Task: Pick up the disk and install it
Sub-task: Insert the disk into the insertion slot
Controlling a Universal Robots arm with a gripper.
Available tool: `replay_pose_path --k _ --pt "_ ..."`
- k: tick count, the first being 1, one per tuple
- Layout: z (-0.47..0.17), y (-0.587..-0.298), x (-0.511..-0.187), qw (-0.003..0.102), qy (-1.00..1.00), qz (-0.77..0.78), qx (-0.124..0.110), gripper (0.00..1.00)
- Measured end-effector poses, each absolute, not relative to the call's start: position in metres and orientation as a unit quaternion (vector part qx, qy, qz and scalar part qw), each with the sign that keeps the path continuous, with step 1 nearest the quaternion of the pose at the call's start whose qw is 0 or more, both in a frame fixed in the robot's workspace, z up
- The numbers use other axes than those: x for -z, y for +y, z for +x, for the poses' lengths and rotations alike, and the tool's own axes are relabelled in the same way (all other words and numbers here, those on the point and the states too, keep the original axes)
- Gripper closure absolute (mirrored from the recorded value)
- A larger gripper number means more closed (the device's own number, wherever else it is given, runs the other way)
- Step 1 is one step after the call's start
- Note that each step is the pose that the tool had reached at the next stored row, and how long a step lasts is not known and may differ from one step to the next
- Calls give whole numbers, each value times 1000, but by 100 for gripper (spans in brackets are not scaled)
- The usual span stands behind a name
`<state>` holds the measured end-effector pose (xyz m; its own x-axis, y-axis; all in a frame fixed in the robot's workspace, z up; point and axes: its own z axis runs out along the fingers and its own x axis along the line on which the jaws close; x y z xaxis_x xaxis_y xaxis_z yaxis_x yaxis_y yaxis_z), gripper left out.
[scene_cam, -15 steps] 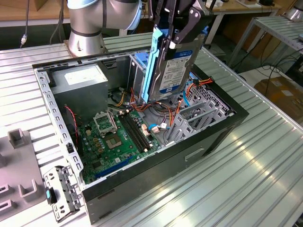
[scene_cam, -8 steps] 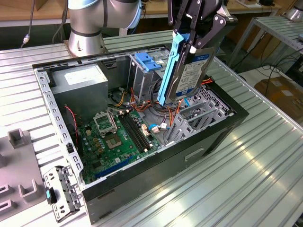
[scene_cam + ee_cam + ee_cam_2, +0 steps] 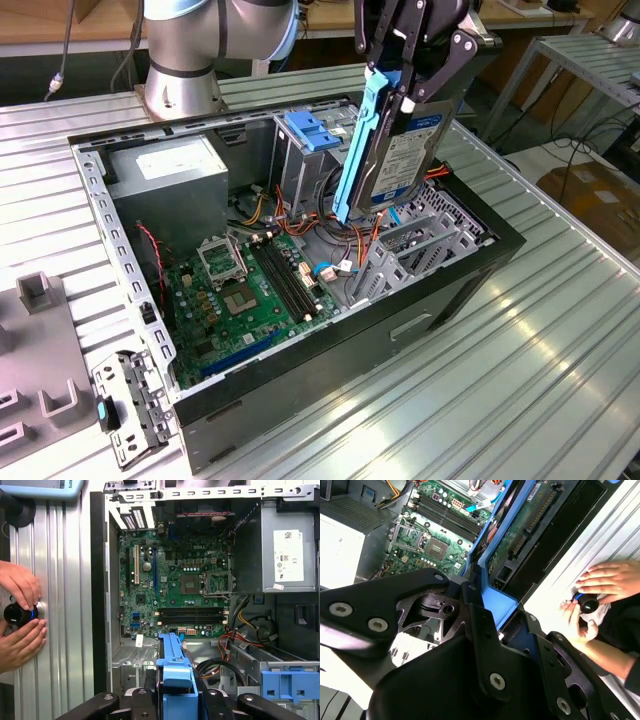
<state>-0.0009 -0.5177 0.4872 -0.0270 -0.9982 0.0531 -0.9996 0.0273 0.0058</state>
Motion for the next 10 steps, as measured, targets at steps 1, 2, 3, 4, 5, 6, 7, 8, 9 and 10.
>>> replay_pose_path --k 1,2,3,4,5,6,7,8,9,10 --pt "-1 -518 -487 21 -716 697 -16 63" --pt "-1 -518 -487 21 -716 697 -16 63" --pt "-1 -518 -487 21 -716 697 -16 63" --pt "-1 -518 -487 21 -716 697 -16 63" --pt "-1 -522 -487 21 -716 697 -17 63" --pt "-1 -526 -486 21 -716 697 -16 63" --pt "0 -531 -484 21 -716 697 -16 63" --pt "2 -532 -483 21 -716 697 -16 63" --pt "4 -533 -482 21 -716 697 -16 63" --pt "6 -533 -481 21 -716 697 -16 63"
